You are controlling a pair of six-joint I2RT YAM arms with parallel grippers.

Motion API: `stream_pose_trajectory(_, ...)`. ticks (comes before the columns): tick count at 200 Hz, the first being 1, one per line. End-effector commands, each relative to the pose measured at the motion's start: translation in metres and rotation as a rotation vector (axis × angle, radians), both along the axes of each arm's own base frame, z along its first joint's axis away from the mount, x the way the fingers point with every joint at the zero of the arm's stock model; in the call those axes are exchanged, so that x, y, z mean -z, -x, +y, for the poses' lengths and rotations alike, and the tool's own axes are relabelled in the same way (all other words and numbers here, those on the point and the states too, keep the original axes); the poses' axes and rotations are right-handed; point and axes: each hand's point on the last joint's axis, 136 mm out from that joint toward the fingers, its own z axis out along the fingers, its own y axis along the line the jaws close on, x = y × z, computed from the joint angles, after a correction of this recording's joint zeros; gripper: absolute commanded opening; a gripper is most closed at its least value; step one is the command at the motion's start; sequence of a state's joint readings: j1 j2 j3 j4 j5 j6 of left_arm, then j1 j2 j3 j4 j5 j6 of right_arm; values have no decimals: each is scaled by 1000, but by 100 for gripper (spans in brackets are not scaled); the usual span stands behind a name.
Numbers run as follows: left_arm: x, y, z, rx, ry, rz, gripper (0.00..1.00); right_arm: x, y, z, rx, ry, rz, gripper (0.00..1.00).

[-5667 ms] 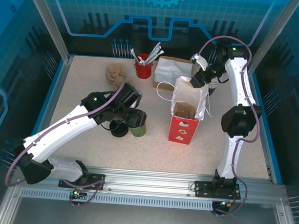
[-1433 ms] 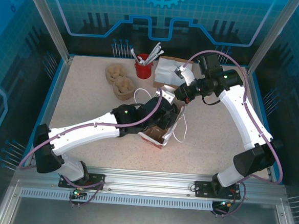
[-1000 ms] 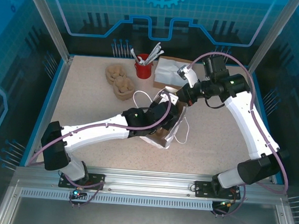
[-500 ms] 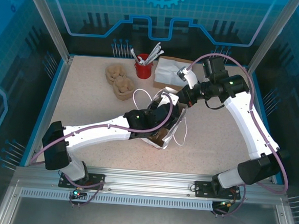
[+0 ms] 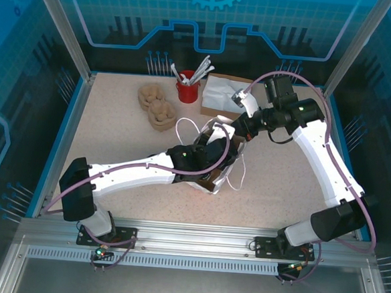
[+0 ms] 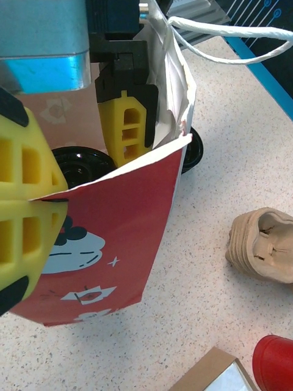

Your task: Pack the takeout coffee

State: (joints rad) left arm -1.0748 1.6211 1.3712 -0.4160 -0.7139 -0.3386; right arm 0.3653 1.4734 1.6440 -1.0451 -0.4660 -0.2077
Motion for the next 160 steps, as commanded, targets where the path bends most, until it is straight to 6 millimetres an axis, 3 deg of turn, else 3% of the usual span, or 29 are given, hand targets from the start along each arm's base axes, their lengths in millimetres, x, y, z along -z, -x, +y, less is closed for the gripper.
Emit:
stream_pose_trajectory(1, 23, -4, -1, -7, -51, 11, 59, -14, 24, 12, -93, -70, -1, 0)
stream_pose_trajectory(160, 31, 0, 9, -6, -38, -12, 59, -28, 18, 14, -85, -91, -54, 0)
